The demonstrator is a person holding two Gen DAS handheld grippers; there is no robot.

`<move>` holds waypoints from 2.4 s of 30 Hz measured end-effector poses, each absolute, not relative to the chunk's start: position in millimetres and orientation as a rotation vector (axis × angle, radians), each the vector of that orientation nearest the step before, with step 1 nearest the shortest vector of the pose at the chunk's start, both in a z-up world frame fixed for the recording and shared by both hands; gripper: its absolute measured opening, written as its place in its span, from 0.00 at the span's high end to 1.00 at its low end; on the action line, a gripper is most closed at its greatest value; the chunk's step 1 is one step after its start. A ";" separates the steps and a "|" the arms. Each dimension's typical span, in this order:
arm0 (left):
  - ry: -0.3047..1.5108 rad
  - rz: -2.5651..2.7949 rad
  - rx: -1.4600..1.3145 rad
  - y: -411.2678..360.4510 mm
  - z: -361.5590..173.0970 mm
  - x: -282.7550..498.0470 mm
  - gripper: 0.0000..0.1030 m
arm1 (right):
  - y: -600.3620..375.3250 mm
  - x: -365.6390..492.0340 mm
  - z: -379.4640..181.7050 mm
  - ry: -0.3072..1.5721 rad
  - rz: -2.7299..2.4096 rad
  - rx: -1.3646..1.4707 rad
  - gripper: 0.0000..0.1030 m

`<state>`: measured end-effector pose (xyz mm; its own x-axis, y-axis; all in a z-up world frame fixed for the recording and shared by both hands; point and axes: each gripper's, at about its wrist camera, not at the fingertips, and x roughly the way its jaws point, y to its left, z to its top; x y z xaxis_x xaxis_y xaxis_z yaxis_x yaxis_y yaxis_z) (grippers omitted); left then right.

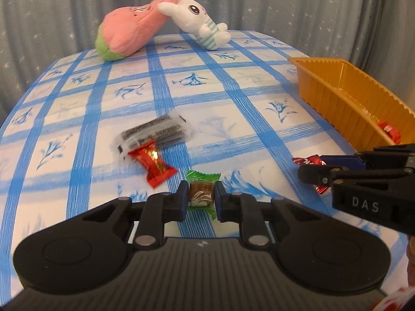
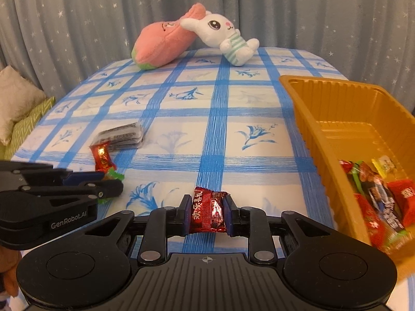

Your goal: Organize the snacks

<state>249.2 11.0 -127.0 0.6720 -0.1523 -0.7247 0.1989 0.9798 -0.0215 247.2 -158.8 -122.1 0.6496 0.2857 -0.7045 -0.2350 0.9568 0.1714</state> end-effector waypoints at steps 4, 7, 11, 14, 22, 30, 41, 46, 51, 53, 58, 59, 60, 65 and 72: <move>0.813 -0.167 0.026 9.1 -115.3 226.3 0.82 | -167.3 229.9 -110.2 0.806 0.295 0.079 0.75; 0.819 -0.146 -0.010 6.3 -105.4 208.5 0.82 | -175.9 213.2 -100.6 0.803 0.288 0.098 0.75; 0.820 -0.125 -0.051 1.0 -90.8 184.9 0.82 | -188.4 187.3 -87.0 0.795 0.282 0.113 0.75; 0.818 -0.119 -0.067 -6.3 -80.5 167.3 0.82 | -198.5 168.9 -79.1 0.793 0.274 0.123 0.75; 0.810 -0.144 -0.087 -31.4 -61.0 130.1 0.82 | -227.6 128.7 -55.6 0.761 0.237 0.132 0.75; 0.785 -0.197 -0.073 -60.3 -43.0 113.1 0.82 | -254.0 104.9 -38.9 0.729 0.193 0.143 0.75; 0.763 -0.259 -0.057 -95.7 -27.4 113.1 0.82 | -289.9 93.9 -25.2 0.698 0.123 0.169 0.75; 0.766 -0.281 -0.061 -111.2 -25.3 118.4 0.82 | -308.6 94.1 -20.5 0.685 0.089 0.183 0.75; 0.769 -0.311 -0.073 -127.9 -23.3 127.0 0.82 | -327.3 96.9 -18.0 0.677 0.060 0.196 0.75; 0.769 -0.322 -0.072 -135.4 -22.6 131.4 0.82 | -334.5 98.5 -17.6 0.675 0.050 0.199 0.75; 0.769 -0.350 -0.075 -152.8 -20.8 142.4 0.82 | -349.1 104.8 -17.3 0.675 0.027 0.203 0.75; 0.769 -0.355 -0.075 -156.1 -20.7 144.4 0.82 | -351.7 106.0 -17.2 0.674 0.023 0.203 0.75; 0.769 -0.360 -0.075 -159.3 -20.5 146.7 0.82 | -354.0 107.3 -17.2 0.674 0.020 0.203 0.75; 0.768 -0.375 -0.077 -171.7 -20.2 157.8 0.82 | -363.6 115.1 -18.7 0.676 0.009 0.206 0.75; 0.768 -0.388 -0.081 -184.1 -20.2 175.5 0.82 | -372.6 132.3 -19.2 0.673 0.009 0.195 0.75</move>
<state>175.5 -184.1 -20.2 0.6526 -0.3707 -0.6609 0.3122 0.9262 -0.2113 132.3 -372.6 -19.2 0.7829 0.0711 -0.6181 0.0547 0.9817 0.1823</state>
